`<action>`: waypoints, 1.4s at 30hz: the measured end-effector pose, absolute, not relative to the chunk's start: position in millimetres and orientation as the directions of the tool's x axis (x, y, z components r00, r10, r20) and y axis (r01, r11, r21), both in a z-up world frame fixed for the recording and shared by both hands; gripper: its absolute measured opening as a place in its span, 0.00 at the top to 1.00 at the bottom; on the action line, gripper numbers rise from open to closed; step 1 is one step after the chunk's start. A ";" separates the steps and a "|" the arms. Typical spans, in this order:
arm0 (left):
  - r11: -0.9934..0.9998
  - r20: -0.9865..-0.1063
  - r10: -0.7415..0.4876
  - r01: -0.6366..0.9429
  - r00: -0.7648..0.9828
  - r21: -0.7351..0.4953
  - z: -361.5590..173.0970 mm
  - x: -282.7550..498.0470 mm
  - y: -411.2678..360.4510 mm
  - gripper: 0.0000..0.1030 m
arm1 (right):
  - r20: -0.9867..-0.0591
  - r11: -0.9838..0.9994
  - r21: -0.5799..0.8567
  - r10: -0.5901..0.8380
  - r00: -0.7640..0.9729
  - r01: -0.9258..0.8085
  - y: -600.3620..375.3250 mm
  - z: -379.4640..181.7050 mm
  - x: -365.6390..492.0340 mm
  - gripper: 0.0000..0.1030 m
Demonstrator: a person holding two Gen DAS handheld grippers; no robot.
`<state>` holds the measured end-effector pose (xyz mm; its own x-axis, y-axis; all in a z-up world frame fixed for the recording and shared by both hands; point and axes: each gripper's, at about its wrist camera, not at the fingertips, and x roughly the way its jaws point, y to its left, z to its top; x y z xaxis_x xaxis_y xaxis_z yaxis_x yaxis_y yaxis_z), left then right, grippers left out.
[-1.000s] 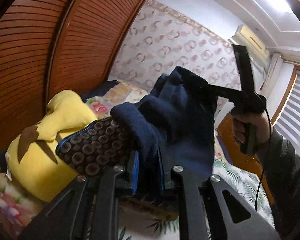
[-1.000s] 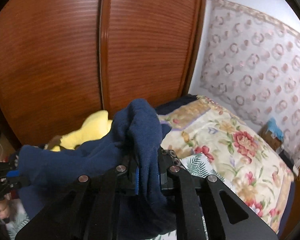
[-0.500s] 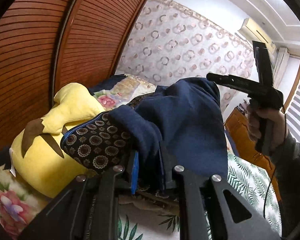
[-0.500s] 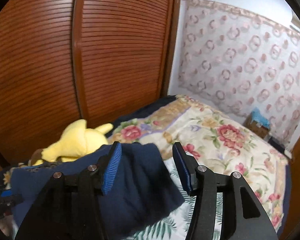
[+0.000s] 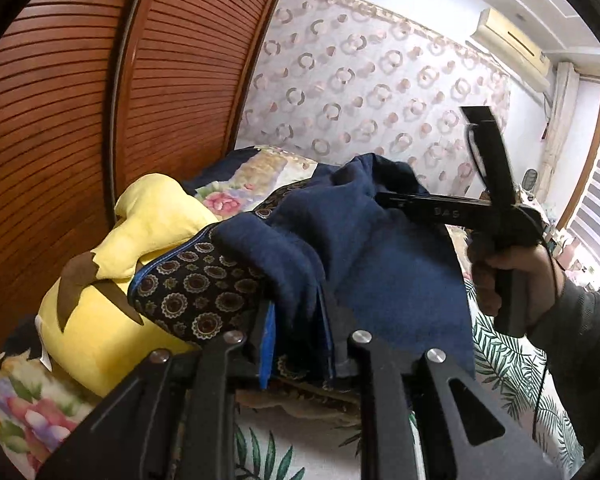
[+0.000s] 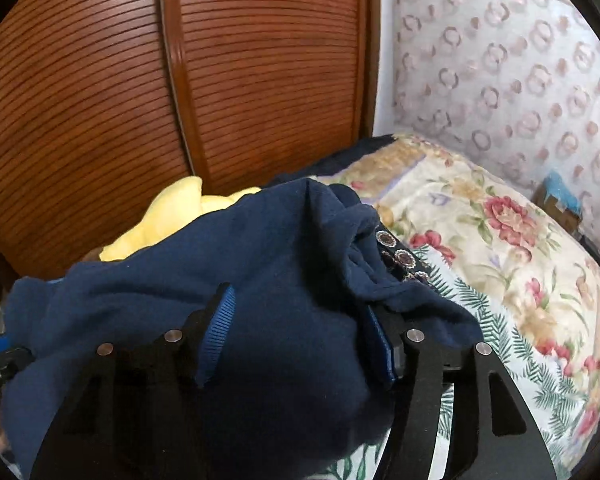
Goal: Fold small clothes
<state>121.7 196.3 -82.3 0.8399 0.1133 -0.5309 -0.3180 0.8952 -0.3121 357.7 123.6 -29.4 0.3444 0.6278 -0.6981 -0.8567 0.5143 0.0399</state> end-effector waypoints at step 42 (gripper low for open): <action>0.999 -0.480 -0.012 -0.010 0.877 -0.044 -3.3 77.4 7.6 0.71 | -0.497 0.876 0.033 0.432 0.752 -0.481 -181.5 48.2 132.9 0.16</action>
<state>77.4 7.6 -3.3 0.8773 -0.0125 -0.4797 -0.0100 0.9990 -0.0443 132.9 -181.5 48.2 0.7524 0.4323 -0.4969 -0.4813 0.8759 0.0333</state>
